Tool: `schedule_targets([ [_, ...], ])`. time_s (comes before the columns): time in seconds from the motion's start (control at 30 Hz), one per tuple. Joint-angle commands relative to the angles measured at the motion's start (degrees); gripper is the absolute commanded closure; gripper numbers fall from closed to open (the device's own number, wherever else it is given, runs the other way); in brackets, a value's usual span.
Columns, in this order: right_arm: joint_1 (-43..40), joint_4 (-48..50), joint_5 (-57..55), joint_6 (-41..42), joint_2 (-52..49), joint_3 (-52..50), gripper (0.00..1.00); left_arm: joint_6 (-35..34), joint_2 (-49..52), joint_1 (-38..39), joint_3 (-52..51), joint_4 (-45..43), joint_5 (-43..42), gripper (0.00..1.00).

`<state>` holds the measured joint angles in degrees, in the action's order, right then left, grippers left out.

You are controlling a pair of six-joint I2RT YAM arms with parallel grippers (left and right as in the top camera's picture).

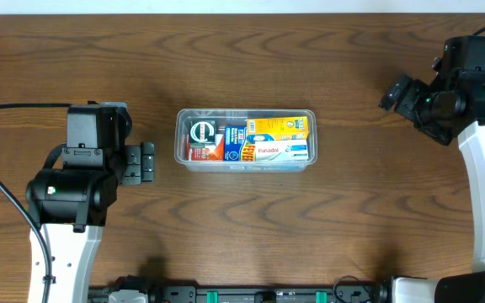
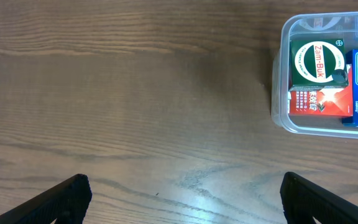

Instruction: Pack container

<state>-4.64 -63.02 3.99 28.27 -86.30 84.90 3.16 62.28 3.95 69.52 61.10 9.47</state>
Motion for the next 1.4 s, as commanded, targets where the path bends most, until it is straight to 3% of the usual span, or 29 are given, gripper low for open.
schedule_targets([
  [0.0,-0.3,-0.1,-4.3,0.4,1.2,0.4,0.01,-0.5,0.1,-0.3,0.8,-0.1,1.1,0.02],
  [0.23,1.7,2.8,-14.4,0.3,10.1,-4.7,0.01,-0.5,0.1,-0.3,0.8,0.0,1.1,0.02],
  [0.43,3.8,23.2,-15.6,-12.4,25.5,-22.6,0.01,-0.5,0.1,-0.3,0.8,-0.1,1.1,0.02],
  [0.53,3.9,29.4,-15.2,-14.7,34.1,-32.3,0.01,-0.5,0.1,-0.3,0.8,0.0,1.1,0.02],
  [1.0,3.9,38.8,-15.4,-15.1,67.2,-65.7,0.01,-0.5,0.1,-0.3,0.8,-0.1,1.1,0.02],
  [1.37,3.9,39.0,-14.5,-15.2,83.9,-77.9,0.01,-0.5,0.1,-0.3,0.8,0.0,1.1,0.02],
])
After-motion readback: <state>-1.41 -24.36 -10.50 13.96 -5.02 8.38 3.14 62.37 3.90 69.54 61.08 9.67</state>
